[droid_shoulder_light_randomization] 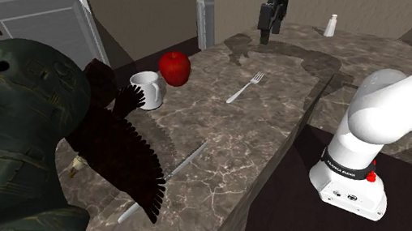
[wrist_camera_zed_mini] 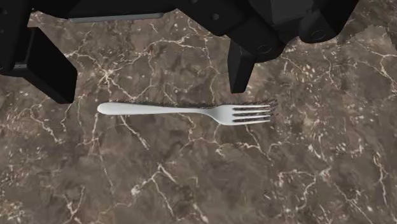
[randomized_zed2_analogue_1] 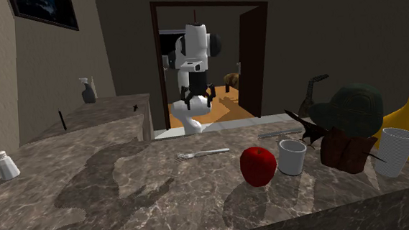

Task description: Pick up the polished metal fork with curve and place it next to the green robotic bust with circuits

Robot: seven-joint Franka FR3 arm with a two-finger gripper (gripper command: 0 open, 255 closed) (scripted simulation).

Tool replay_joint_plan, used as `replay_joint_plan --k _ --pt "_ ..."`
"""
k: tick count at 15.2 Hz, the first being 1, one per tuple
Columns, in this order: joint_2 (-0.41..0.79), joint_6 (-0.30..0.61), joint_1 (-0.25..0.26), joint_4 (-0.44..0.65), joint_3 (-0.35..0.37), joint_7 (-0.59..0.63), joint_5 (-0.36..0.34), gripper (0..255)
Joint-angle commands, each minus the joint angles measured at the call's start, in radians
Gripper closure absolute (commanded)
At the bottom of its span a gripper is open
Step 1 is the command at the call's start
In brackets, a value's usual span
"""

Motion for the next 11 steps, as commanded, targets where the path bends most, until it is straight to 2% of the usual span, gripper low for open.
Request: replay_joint_plan --k 1,6,11 --pt "0.0 0.0 0.0 0.0 0.0 0.0 0.0 0" --pt "0.037 0.148 0.114 -0.114 -0.147 -0.447 -0.109 0" --pt "0.131 0.314 0.224 -0.179 -0.296 -0.884 -0.208 0"
